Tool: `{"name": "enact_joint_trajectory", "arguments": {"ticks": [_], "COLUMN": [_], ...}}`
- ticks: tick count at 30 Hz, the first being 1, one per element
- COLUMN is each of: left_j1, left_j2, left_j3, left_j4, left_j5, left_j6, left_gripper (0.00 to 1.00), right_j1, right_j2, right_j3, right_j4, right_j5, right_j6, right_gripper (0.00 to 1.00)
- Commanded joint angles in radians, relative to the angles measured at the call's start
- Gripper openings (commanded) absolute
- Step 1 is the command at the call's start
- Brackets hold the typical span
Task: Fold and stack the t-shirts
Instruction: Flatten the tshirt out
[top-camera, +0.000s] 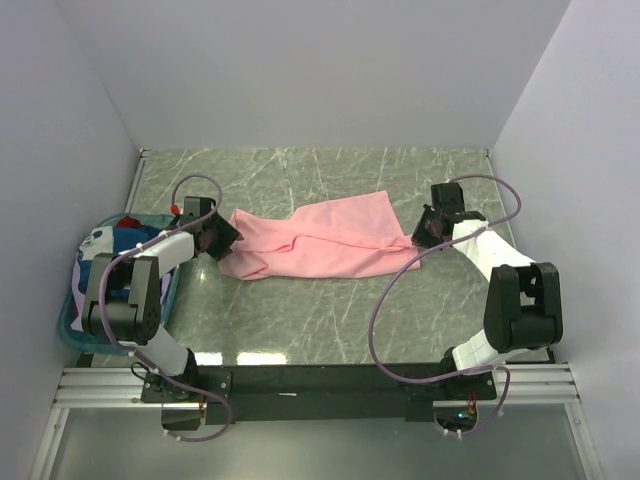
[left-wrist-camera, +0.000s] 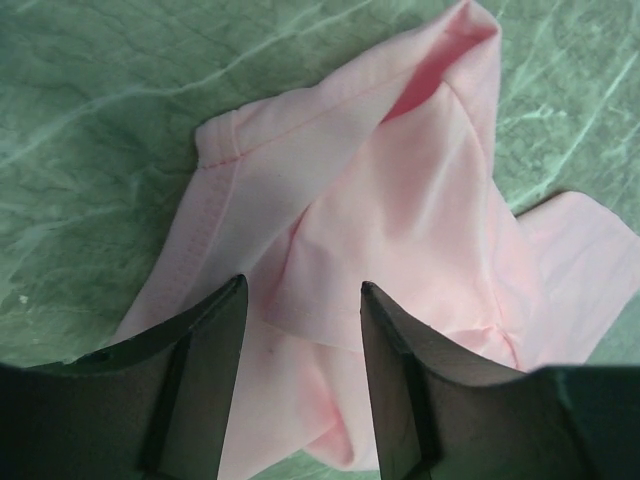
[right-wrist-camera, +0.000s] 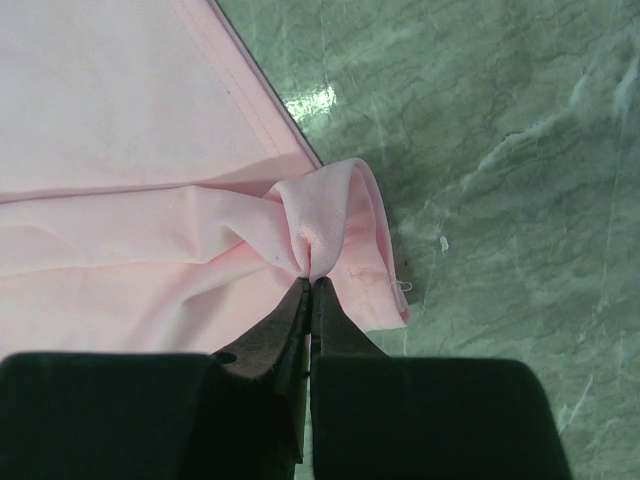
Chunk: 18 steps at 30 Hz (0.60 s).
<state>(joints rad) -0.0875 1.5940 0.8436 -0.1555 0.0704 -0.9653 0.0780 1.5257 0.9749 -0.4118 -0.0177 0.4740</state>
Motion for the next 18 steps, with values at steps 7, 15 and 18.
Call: {"name": "enact_joint_trajectory", "arguments": {"ticks": [7,15,18], "left_j1": [-0.004,-0.011,-0.011], "left_j2": [0.038,0.054,0.04], "left_j3": [0.043,0.048,0.058], "left_j4": [-0.003,-0.006,-0.007], "left_j5": [0.032,0.055,0.065], "left_j6": [0.019,0.02,0.017], "left_gripper": [0.54,0.51,0.49], "right_j1": [-0.006,-0.007,-0.007], "right_j2": [-0.047,-0.042,-0.042], "right_j3": [-0.007,-0.008,-0.004], "right_j4": [0.019,0.019,0.016], "right_j5": [-0.004,-0.007,-0.004], "right_j6": [-0.003,0.0,-0.002], "right_gripper": [0.0,0.0,0.0]}}
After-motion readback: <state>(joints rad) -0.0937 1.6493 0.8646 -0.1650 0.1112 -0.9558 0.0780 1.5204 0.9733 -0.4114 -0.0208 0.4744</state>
